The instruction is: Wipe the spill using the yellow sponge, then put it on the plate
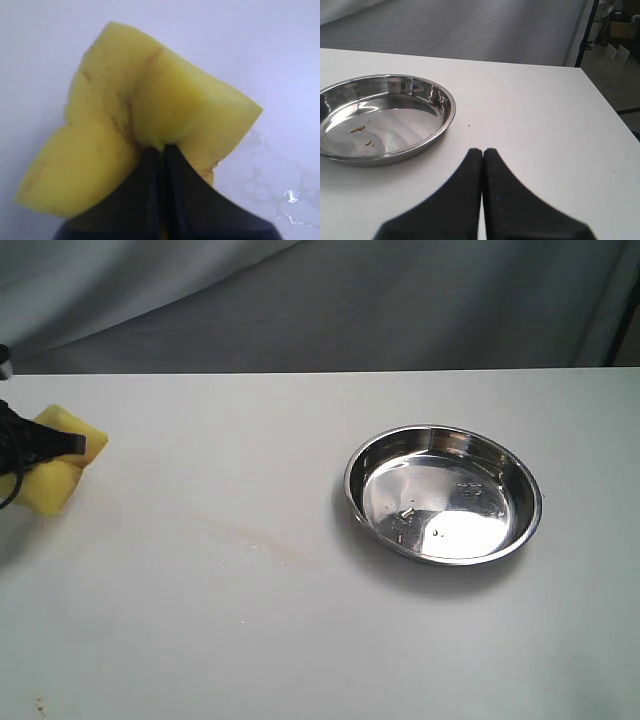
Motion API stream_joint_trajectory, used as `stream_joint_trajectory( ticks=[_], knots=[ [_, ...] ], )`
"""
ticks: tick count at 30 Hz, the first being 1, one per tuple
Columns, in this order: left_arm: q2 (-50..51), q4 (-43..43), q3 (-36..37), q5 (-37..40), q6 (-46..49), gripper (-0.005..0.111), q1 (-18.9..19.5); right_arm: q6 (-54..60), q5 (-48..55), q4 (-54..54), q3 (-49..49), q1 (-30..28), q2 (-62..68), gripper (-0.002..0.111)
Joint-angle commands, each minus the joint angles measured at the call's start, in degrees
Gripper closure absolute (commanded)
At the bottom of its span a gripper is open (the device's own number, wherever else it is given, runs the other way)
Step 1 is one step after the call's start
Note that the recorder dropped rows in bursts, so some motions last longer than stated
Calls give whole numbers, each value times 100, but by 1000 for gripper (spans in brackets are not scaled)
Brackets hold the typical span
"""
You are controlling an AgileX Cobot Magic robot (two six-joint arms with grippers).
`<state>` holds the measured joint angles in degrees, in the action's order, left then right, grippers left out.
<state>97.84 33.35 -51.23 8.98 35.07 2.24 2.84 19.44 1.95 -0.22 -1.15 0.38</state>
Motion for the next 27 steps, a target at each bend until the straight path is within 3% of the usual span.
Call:
stream_joint_trajectory(
  ticks=[1,6,13,27],
  knots=[
    [-445,142,22,-2,-55,107,-110,-26,-21,38,22,8,-38,108],
    [-636,191,22,38,-55,107,-606,-26,-21,38,22,8,-38,108],
    [-639,191,22,-168,-55,107,-1683,-26,-21,38,22,8,-38,108],
    [-639,191,22,-2090,-55,107,-4188,-26,-21,38,22,8,-38,108]
  ],
)
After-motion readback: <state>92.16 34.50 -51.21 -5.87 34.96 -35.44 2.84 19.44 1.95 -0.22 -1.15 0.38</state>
